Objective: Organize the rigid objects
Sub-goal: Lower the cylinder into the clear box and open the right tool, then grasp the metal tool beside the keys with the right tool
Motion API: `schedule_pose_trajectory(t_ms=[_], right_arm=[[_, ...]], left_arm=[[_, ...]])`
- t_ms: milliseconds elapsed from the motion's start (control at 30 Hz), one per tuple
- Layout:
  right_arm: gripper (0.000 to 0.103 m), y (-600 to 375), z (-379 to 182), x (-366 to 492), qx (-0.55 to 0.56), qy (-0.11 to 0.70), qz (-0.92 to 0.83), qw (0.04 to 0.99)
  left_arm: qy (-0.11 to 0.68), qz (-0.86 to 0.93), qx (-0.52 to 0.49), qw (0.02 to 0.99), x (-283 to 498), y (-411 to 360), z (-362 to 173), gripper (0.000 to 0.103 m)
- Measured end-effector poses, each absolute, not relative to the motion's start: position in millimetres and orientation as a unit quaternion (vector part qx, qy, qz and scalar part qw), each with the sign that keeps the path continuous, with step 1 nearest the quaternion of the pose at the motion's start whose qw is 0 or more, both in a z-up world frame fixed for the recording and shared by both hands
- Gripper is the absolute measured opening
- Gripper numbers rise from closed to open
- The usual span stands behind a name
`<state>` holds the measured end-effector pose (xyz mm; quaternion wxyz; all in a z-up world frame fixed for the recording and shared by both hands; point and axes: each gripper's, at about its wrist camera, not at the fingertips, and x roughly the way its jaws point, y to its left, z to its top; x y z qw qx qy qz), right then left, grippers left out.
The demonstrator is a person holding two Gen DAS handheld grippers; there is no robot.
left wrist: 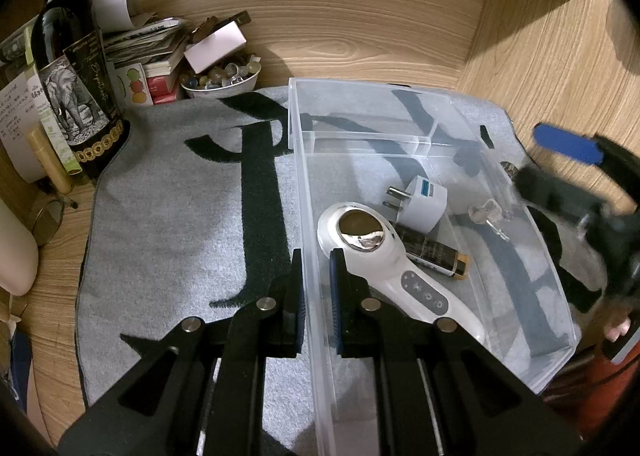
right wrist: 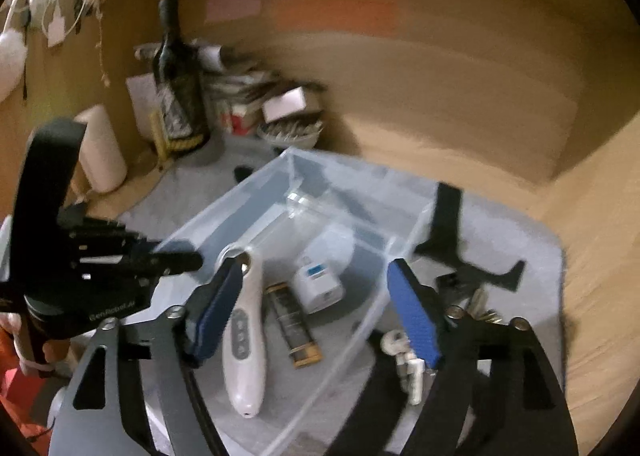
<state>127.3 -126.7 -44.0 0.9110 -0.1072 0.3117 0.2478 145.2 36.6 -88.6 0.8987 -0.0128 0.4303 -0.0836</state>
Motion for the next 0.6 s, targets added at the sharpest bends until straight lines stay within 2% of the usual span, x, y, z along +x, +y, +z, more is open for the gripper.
schedule_pose_trajectory(t_ms=[167, 367, 600], right_arm=[[0.081, -150.8, -27.7, 126.3, -0.094, 0.289, 0.212, 0.929], [0.082, -185.5, -19.7, 128.9, -0.080, 0.278, 0.161, 0.944], [0.082, -228.0, -39.3, 147.1, -0.052, 0.313, 0.104, 0.943]], left_arm=[[0.430, -0.083, -0.012, 0.899, 144.7, 36.3, -88.5, 0.010], [0.429, -0.083, -0.011, 0.899, 144.7, 36.3, -88.7, 0.010], [0.430, -0.083, -0.011, 0.899, 144.7, 36.4, -88.8, 0.010]])
